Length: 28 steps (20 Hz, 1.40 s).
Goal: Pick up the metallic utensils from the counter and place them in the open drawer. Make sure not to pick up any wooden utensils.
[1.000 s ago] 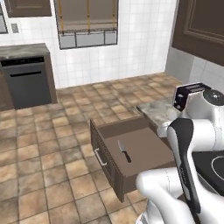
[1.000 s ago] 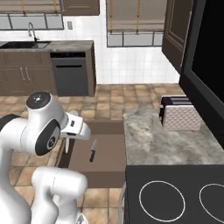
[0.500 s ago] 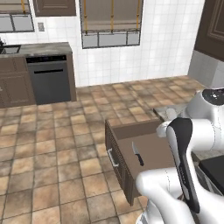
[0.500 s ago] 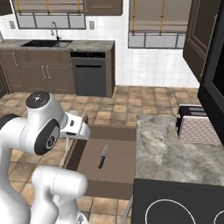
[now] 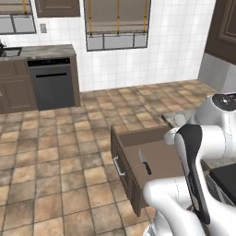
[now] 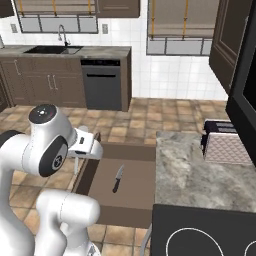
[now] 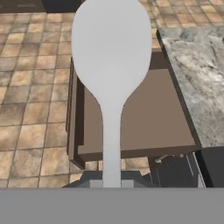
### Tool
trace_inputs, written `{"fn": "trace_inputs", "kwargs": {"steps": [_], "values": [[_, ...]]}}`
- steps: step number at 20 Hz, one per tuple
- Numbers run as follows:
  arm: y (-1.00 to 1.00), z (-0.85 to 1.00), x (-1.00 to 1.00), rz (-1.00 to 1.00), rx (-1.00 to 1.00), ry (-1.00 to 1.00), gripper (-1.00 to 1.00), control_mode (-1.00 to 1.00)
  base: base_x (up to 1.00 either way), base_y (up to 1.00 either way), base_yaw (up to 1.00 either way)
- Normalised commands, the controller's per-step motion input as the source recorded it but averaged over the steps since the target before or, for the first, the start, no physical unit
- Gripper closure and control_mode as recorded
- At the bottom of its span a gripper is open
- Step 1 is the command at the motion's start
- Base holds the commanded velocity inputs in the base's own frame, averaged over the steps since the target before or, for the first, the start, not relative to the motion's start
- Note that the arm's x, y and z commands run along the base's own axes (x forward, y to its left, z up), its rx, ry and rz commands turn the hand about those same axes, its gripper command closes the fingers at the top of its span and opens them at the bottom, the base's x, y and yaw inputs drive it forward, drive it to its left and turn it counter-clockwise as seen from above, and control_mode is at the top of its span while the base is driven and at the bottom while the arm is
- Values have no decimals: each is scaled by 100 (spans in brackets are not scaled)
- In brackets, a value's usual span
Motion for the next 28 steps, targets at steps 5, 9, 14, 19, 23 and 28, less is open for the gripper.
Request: {"fn": "trace_inputs", "kwargs": {"steps": [5,9,14,19,23,28], "values": [[0,0,0,0,0,0,100,100,0,0,0],[1,0,20,0,-3,16,100,-100,0,0,0],[0,0,74,9,-17,56,100,-100,0,0,0],[0,-58,98,15,-8,29,100,-100,0,0,0],[-25,-99,80,4,2,0,100,-100,0,0,0],[-45,-100,56,0,12,-6,100,-100,0,0,0]]}}
